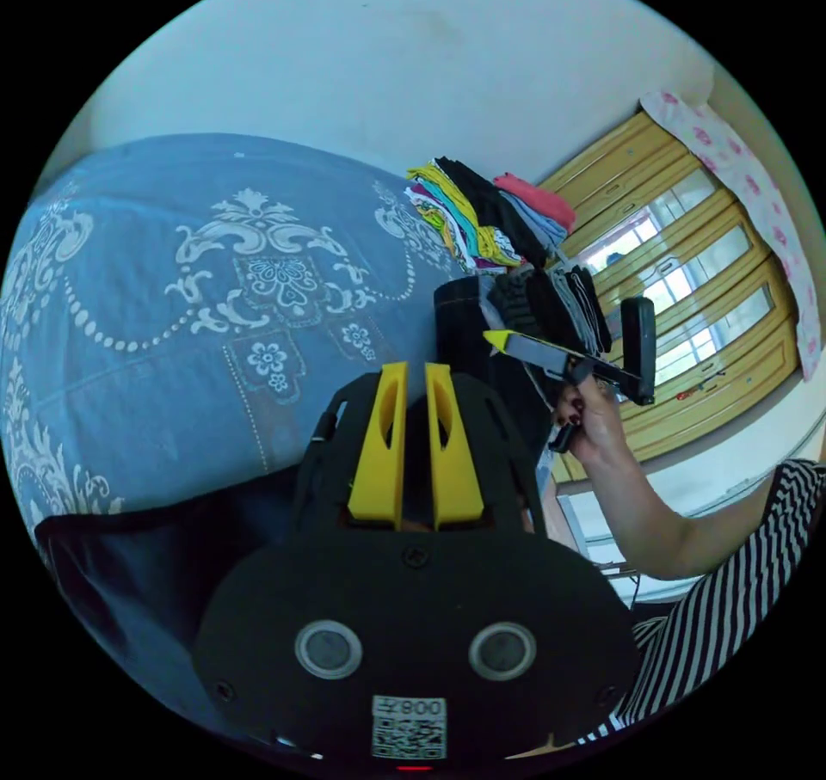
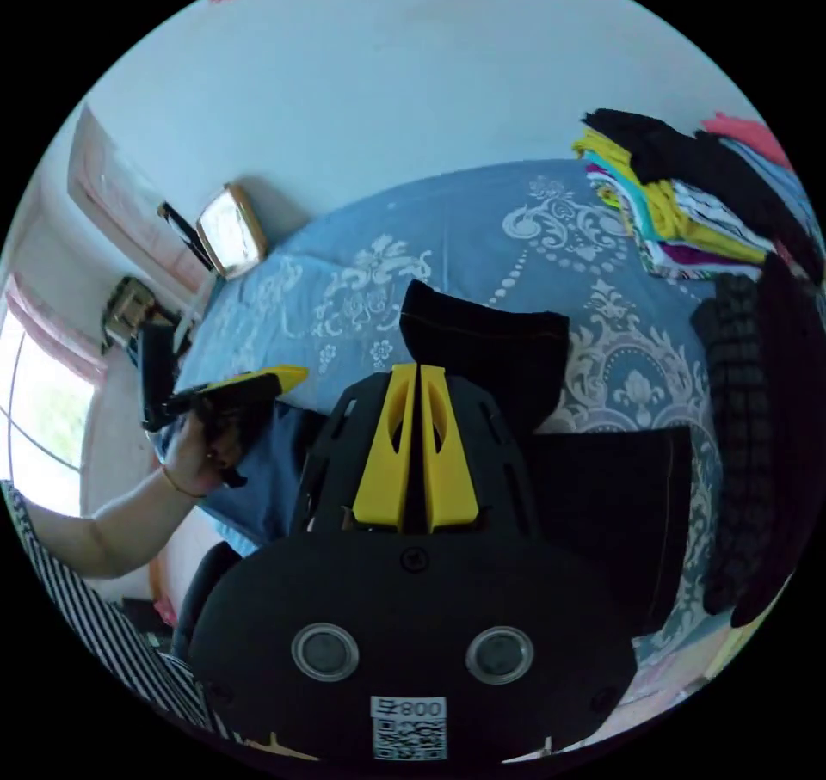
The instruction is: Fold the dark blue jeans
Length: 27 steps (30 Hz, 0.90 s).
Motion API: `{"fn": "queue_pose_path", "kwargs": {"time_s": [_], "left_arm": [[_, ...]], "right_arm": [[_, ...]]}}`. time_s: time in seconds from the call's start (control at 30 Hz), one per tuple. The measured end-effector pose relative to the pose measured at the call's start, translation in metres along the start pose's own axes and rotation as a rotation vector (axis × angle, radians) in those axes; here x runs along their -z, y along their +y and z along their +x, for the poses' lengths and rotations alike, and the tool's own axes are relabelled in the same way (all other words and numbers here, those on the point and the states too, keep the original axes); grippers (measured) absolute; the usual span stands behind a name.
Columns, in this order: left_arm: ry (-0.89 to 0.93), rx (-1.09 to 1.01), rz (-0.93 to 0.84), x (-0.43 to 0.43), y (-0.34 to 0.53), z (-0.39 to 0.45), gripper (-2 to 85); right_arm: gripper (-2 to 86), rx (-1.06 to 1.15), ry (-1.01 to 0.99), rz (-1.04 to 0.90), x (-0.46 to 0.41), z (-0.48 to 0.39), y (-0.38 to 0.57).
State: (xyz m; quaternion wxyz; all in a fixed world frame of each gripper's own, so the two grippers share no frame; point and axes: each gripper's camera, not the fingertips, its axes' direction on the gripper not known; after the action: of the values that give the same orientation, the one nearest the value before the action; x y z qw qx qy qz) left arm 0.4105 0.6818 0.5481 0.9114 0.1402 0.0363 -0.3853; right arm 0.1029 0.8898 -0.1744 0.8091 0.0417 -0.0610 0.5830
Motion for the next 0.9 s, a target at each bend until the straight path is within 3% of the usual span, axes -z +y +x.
{"fn": "queue_pose_path", "kwargs": {"time_s": [0.1,0.33,0.63,0.9], "left_arm": [[0.037,-0.089,-0.03,-0.043,-0.022,0.02,5.1],[0.051,-0.288,-0.283,-0.191,-0.078,0.084,8.3],[-0.201,-0.483,-0.496,-0.339,-0.116,0.15,4.6],[-0.21,-0.559,-0.404,-0.36,-0.124,0.19,0.8]], "right_arm": [[0.3,-0.197,-0.133,0.138,0.047,0.073,0.058],[0.1,-0.48,-0.128,0.07,0.053,0.194,0.171],[0.1,-0.501,-0.22,0.121,0.033,0.26,0.215],[0.0,-0.46,-0.335,0.207,0.037,0.286,0.244]]}}
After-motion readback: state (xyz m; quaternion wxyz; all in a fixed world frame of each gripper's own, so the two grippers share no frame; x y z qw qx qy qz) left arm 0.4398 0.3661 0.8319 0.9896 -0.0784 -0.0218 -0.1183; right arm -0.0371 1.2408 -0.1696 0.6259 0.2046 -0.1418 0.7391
